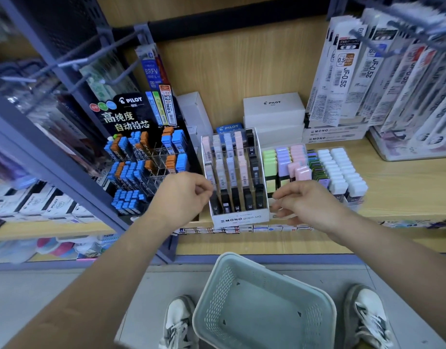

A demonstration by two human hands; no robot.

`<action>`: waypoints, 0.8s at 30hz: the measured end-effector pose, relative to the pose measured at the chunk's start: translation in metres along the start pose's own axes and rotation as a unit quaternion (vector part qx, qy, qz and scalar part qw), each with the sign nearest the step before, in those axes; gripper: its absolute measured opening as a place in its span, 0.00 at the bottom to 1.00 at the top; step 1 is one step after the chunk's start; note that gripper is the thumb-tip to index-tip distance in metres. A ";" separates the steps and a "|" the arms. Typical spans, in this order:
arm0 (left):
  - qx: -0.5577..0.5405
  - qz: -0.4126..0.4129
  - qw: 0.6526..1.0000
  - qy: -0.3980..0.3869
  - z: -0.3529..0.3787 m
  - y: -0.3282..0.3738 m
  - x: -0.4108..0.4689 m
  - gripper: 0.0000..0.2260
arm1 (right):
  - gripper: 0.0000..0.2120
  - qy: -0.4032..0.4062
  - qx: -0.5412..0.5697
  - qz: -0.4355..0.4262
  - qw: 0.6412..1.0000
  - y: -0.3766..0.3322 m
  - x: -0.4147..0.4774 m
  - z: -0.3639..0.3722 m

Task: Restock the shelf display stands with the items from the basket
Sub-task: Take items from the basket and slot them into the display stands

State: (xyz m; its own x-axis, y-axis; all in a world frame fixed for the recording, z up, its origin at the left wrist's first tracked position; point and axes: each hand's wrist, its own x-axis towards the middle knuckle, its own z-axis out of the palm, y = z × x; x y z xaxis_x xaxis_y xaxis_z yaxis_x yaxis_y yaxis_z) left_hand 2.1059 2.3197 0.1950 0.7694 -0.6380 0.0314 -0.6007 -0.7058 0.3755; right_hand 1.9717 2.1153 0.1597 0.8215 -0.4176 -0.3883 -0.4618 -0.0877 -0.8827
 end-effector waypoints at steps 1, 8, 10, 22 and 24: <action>-0.004 -0.008 1.000 -0.008 0.003 -0.002 -0.002 0.04 | 0.05 0.001 0.002 0.004 1.000 0.000 -0.002 0.002; -0.043 -0.092 0.994 -0.039 0.024 -0.013 -0.012 0.09 | 0.09 -0.008 0.016 0.045 0.999 0.006 -0.005 0.018; -0.080 -0.109 0.990 -0.047 0.031 -0.014 -0.012 0.11 | 0.10 -0.012 0.016 0.053 0.998 0.009 -0.004 0.023; -0.098 -0.098 0.990 0.015 0.046 -0.017 -0.007 0.11 | 0.22 -0.024 0.023 0.038 0.999 0.020 0.002 0.026; -0.083 -0.093 0.992 0.017 0.046 -0.016 -0.007 0.11 | 0.21 -0.034 0.013 0.033 0.999 0.021 0.002 0.024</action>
State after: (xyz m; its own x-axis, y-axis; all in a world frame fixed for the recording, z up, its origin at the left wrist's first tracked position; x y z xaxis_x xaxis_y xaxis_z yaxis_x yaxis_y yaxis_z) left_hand 2.0995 2.3213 0.1458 0.8723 -0.4885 -0.0232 -0.4052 -0.7485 0.5250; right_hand 1.9717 2.1342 0.1338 0.8104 -0.3595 -0.4627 -0.5082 -0.0382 -0.8604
